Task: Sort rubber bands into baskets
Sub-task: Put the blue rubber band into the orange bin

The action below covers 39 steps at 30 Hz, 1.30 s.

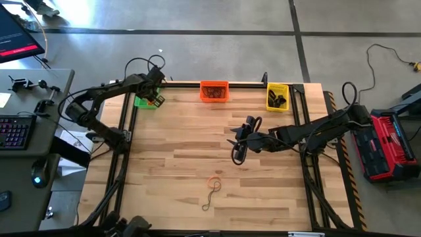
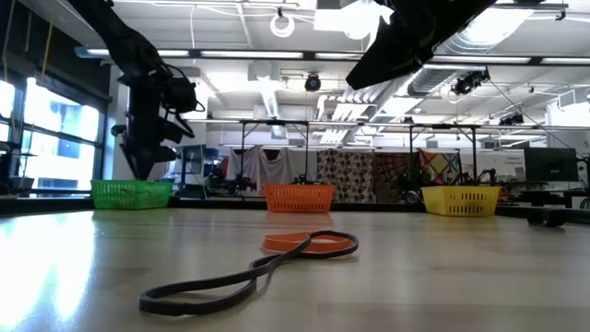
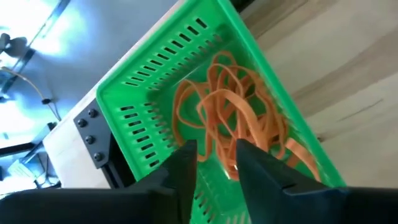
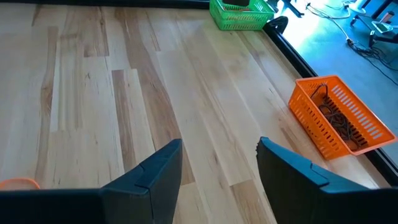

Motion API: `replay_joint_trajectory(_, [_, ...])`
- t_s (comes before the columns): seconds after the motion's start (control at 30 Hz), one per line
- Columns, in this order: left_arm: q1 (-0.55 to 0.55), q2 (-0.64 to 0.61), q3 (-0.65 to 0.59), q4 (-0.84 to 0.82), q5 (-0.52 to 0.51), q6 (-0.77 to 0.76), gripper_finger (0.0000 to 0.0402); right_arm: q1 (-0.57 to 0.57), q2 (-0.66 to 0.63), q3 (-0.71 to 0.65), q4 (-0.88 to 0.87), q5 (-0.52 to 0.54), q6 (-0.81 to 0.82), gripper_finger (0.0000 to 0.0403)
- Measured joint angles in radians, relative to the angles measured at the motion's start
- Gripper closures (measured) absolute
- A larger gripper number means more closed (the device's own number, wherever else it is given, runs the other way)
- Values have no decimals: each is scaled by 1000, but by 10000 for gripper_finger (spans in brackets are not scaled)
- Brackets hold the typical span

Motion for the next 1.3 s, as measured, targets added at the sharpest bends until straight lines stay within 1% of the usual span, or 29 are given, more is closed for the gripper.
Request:
replay_joint_trajectory(0.13, [-11,-3,0,-3,-2,1,270,0,0,0,0,0,0,208])
replay_joint_trajectory(0.23, [-58,-35,0,-19,16,17,261,0,0,0,0,0,-1,208])
replay_joint_trajectory(0.4, [-205,-150,0,-15,37,34,272,0,0,0,-1,0,-1,208])
replay_joint_trajectory(0.5, [-322,-229,-2,-9,118,32,283,1,0,0,-2,-8,3,208])
replay_joint_trajectory(0.57, [-406,-276,-15,17,181,14,289,1,0,0,-3,-47,18,208])
replay_joint_trajectory(0.67, [-538,-332,-64,92,258,-22,299,2,9,0,10,-130,33,208])
replay_joint_trajectory(0.73, [-629,-362,-111,163,291,-37,306,9,28,0,20,-179,53,208])
replay_joint_trajectory(0.83, [-763,-386,-197,306,302,-75,318,24,76,0,53,-256,94,208])
replay_joint_trajectory(1.0, [-960,-389,-322,582,302,-132,336,74,186,0,130,-353,141,208])
replay_joint_trajectory(1.07, [-1022,-388,-357,675,301,-156,342,96,223,0,168,-397,161,208])
replay_joint_trajectory(1.17, [-1092,-388,-382,751,300,-188,347,126,277,0,250,-442,206,211])
replay_joint_trajectory(1.3, [-1157,-388,-387,765,253,-204,351,155,341,0,333,-470,263,231])
